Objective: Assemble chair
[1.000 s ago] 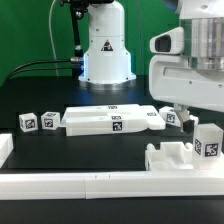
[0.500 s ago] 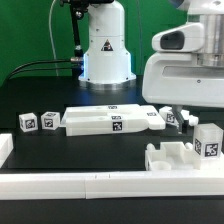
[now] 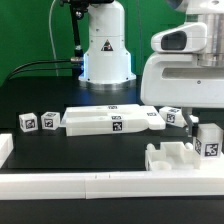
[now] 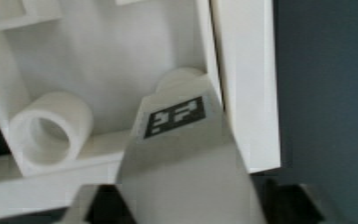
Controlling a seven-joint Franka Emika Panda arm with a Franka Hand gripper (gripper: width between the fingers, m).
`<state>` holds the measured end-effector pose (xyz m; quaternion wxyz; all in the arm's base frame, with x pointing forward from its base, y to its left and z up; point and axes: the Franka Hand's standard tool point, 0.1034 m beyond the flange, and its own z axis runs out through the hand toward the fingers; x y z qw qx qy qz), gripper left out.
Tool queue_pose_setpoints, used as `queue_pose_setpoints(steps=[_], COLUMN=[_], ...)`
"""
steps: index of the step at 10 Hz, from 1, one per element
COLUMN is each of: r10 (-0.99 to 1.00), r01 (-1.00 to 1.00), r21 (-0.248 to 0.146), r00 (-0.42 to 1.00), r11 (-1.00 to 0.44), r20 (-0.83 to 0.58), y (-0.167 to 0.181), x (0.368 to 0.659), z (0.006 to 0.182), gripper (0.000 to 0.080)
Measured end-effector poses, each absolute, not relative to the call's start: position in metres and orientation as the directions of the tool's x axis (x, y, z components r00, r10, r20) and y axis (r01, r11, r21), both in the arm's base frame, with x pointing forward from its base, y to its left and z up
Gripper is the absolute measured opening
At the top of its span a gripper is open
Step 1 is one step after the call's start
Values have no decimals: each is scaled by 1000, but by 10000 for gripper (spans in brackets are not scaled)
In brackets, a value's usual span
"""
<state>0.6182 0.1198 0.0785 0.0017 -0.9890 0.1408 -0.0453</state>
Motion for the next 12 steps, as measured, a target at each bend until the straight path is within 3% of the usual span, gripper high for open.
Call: queue_pose_setpoints(steps=[1,2,4,6,12], r10=[-340,-539,-736,-943,-991], r01=[-339,-539,-736,-942,-990], r21=[-21,-27,-28,-57,-38], r00=[936,838,673,331,-133], r11=[-940,-842,-676,-332,134], r20=[88,82,67,26,-32], y=[119,115,113,110,111], x=[618,618,616,616,614], z=[78,79,79,79,78], gripper=[284,284,284,284,285])
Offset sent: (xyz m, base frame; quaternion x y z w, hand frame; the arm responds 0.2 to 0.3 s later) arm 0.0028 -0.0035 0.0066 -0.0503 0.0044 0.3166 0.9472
